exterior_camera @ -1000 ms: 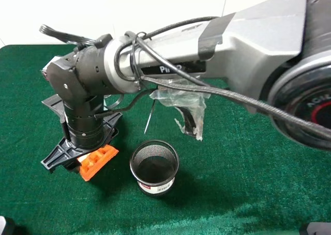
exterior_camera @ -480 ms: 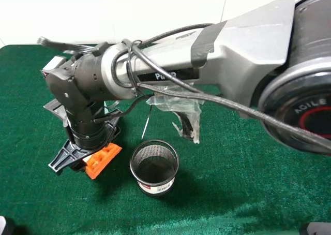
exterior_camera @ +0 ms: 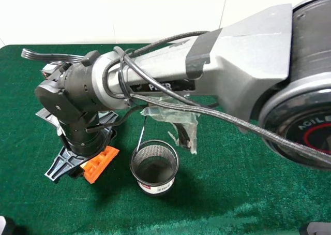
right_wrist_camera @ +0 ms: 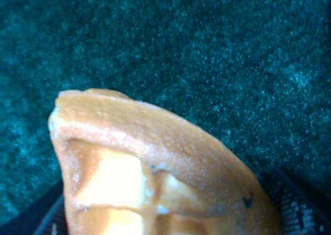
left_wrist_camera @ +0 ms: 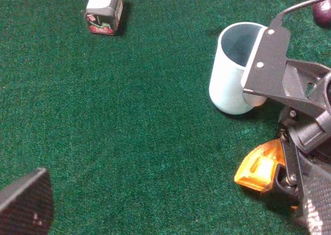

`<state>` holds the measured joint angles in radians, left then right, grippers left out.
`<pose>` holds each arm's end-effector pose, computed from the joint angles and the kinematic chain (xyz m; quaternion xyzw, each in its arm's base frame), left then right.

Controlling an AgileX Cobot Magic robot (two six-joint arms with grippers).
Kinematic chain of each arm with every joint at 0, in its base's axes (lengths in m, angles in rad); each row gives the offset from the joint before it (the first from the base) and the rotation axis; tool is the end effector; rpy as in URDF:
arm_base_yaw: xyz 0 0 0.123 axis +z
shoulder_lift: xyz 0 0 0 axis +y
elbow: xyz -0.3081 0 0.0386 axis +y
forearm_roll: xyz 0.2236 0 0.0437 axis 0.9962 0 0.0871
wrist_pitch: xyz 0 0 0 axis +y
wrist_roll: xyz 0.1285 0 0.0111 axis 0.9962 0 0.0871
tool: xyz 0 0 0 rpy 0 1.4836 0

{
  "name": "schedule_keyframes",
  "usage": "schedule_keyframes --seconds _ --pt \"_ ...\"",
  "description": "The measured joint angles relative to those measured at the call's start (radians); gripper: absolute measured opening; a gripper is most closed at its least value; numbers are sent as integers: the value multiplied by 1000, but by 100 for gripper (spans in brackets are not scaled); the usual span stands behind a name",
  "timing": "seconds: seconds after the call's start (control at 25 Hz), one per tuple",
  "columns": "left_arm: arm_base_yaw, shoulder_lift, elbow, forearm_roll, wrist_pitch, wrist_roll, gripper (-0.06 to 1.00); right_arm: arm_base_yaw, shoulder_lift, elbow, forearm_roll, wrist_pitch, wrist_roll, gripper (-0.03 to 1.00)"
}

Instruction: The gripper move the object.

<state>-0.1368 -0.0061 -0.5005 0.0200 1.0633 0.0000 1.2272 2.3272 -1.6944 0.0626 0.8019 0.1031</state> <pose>-0.0186 0.0048 0.2480 0.0578 0.8502 -0.0258 0.5227 0.1543 0.4484 0.0979 -0.5132 0.8507 0.0882 0.0723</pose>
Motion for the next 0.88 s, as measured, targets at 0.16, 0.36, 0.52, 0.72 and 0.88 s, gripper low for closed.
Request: schedule_keyframes --seconds 0.16,0.36,0.52,0.72,0.88 --pt "0 0 0 0 0 0 98 0 0 0 0 -2 0 52" --pt "0 0 0 0 0 0 98 0 0 0 0 -4 0 52" --pt "0 0 0 0 0 0 98 0 0 0 0 -5 0 58" --pt "0 0 0 0 0 0 98 0 0 0 0 -5 0 68" --pt "0 0 0 0 0 0 98 0 0 0 0 -5 0 69"
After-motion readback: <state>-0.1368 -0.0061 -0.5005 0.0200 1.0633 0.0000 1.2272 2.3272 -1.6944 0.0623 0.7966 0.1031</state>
